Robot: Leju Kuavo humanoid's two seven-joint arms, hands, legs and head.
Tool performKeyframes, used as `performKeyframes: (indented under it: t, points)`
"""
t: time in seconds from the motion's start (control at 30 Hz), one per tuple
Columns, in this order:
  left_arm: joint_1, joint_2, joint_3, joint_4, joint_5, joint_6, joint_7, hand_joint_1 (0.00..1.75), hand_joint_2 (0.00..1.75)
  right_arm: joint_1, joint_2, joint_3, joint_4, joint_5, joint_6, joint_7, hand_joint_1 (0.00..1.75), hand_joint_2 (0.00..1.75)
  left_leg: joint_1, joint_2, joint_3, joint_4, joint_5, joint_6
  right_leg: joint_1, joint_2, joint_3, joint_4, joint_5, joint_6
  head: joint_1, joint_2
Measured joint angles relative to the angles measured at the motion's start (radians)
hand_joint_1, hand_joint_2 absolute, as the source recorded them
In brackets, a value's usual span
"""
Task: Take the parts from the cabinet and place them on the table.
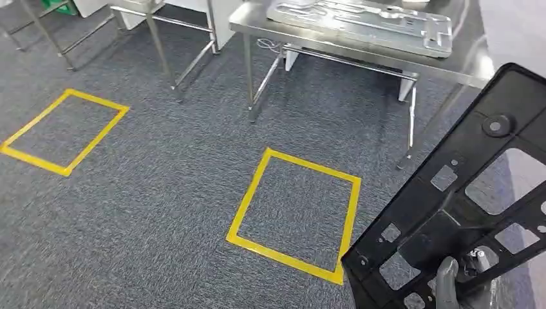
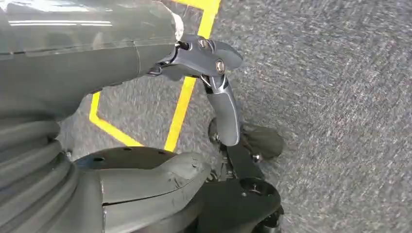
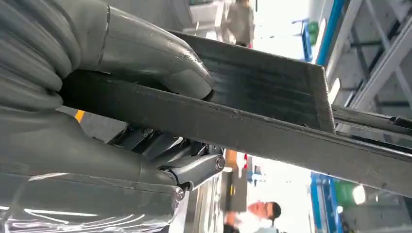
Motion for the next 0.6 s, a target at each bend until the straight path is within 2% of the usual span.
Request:
performKeyframes:
  t: [0.03, 0.07, 0.1, 0.13, 0.17, 0.23, 0.27, 0.3, 0.33, 0.4, 0.43, 0.47, 0.5, 0.53, 0.57, 0.6]
  points:
    - [-0.001, 0.0, 0.0, 0.0, 0.0, 0.0, 0.0, 0.0, 1.75, 0.0, 0.0, 0.0, 0.0, 0.0, 0.0, 0.0, 1.75, 1.75, 0.0, 0.012, 0.003, 0.0, -0.002, -0.002, 0.0, -0.007, 0.043, -0.08, 0.042, -0.002, 0.0, 0.0]
    - [-0.001, 0.0, 0.0, 0.0, 0.0, 0.0, 0.0, 0.0, 1.75, 0.0, 0.0, 0.0, 0.0, 0.0, -0.001, 0.0, 1.75, 1.75, 0.0, 0.02, 0.007, 0.0, -0.005, -0.005, 0.001, -0.024, 0.097, -0.174, 0.082, -0.006, 0.0, 0.0]
    - [-0.002, 0.0, 0.0, 0.0, 0.0, 0.0, -0.002, 0.0, 1.75, -0.002, 0.0, 0.0, 0.0, 0.008, -0.009, 0.001, 1.75, 1.75, -0.002, 0.025, 0.012, 0.0, -0.008, -0.01, 0.005, -0.061, 0.146, -0.257, 0.099, -0.014, 0.0, 0.0]
    - [-0.001, -0.001, 0.0, 0.0, -0.002, 0.001, 0.001, 0.0, 1.75, -0.006, 0.0, 0.0, 0.0, 0.026, -0.027, 0.008, 1.75, 1.75, -0.009, 0.032, 0.007, 0.0, -0.013, -0.018, 0.014, -0.073, 0.151, -0.267, 0.089, -0.024, 0.0, 0.0]
    - [-0.003, -0.001, 0.0, 0.0, -0.003, 0.006, 0.011, 0.0, 1.75, -0.008, 0.0, 0.0, 0.001, 0.052, -0.048, 0.016, 1.75, 1.75, -0.006, 0.034, 0.011, 0.0, -0.014, -0.024, 0.016, -0.061, 0.15, -0.269, 0.091, -0.029, 0.0, 0.0]
    - [-0.009, -0.001, 0.0, 0.0, -0.005, 0.003, 0.01, 0.0, 1.75, -0.014, -0.001, 0.0, 0.007, 0.108, -0.1, 0.032, 1.75, 1.75, -0.004, 0.046, 0.023, -0.005, -0.015, -0.033, 0.019, -0.051, 0.147, -0.269, 0.087, -0.04, 0.0, 0.0]
    - [-0.012, -0.001, 0.0, 0.0, -0.006, -0.003, 0.006, 0.0, 1.75, -0.021, -0.002, 0.0, 0.009, 0.135, -0.121, 0.035, 1.75, 1.75, -0.008, 0.047, 0.027, -0.006, -0.018, -0.041, 0.012, -0.044, 0.154, -0.28, 0.092, -0.049, 0.0, 0.0]
    - [-0.01, -0.001, 0.0, 0.0, -0.011, -0.007, 0.004, 0.0, 1.75, -0.033, -0.003, 0.002, 0.013, 0.16, -0.136, 0.035, 1.75, 1.75, -0.003, 0.009, 0.022, 0.013, -0.026, -0.046, 0.006, -0.041, 0.159, -0.288, 0.097, -0.053, 0.0, 0.0]
    - [-0.01, -0.001, -0.001, 0.0, -0.021, -0.013, 0.002, 0.0, 1.75, -0.058, -0.009, 0.004, 0.017, 0.178, -0.148, 0.034, 1.75, 1.75, -0.002, -0.025, -0.002, 0.06, -0.055, -0.047, 0.005, -0.034, 0.158, -0.289, 0.096, -0.057, 0.0, 0.0]
    - [-0.007, -0.001, -0.001, 0.0, -0.022, -0.024, -0.001, 0.0, 1.75, -0.109, -0.024, 0.006, 0.026, 0.217, -0.167, 0.04, 1.75, 1.75, 0.0, -0.041, -0.089, 0.227, -0.13, -0.05, 0.008, -0.021, 0.158, -0.288, 0.095, -0.065, 0.0, 0.0]
    - [-0.006, 0.001, -0.001, 0.0, -0.023, -0.028, -0.003, 0.0, 1.75, -0.138, -0.041, 0.006, 0.032, 0.231, -0.175, 0.047, 1.75, 1.75, 0.0, -0.043, -0.13, 0.299, -0.149, -0.052, 0.009, -0.013, 0.158, -0.286, 0.094, -0.066, 0.0, 0.0]
    - [-0.006, 0.002, -0.001, 0.0, -0.023, -0.033, -0.004, 0.0, 1.75, -0.172, -0.057, 0.007, 0.04, 0.24, -0.182, 0.056, 1.75, 1.75, 0.0, -0.043, -0.151, 0.324, -0.138, -0.052, 0.009, -0.005, 0.159, -0.283, 0.092, -0.067, 0.0, 0.0]
    - [-0.004, 0.003, -0.001, 0.0, -0.026, -0.039, -0.004, 0.0, 1.75, -0.21, -0.079, 0.007, 0.055, 0.253, -0.188, 0.075, 1.75, 1.75, 0.0, -0.043, -0.148, 0.299, -0.105, -0.051, 0.009, 0.002, 0.161, -0.281, 0.089, -0.065, 0.0, 0.0]
    - [-0.004, 0.006, -0.001, 0.0, -0.038, -0.048, -0.004, 0.0, 1.75, -0.269, -0.113, 0.014, 0.083, 0.266, -0.193, 0.111, 1.75, 1.75, 0.001, -0.043, -0.128, 0.237, -0.057, -0.049, 0.009, 0.009, 0.165, -0.279, 0.086, -0.064, 0.0, 0.0]
    - [-0.005, 0.01, -0.002, 0.0, -0.044, -0.056, -0.003, 0.0, 1.75, -0.353, -0.149, 0.023, 0.124, 0.272, -0.193, 0.151, 1.75, 1.75, 0.001, -0.043, -0.094, 0.146, 0.0, -0.045, 0.008, 0.02, 0.168, -0.276, 0.083, -0.06, 0.0, 0.0]
    - [-0.009, 0.015, -0.002, 0.0, -0.053, -0.061, -0.001, 0.0, 1.75, -0.438, -0.191, 0.03, 0.178, 0.275, -0.193, 0.18, 1.75, 1.75, 0.001, -0.043, -0.064, 0.057, 0.045, -0.039, 0.008, 0.025, 0.169, -0.271, 0.077, -0.054, 0.0, 0.0]
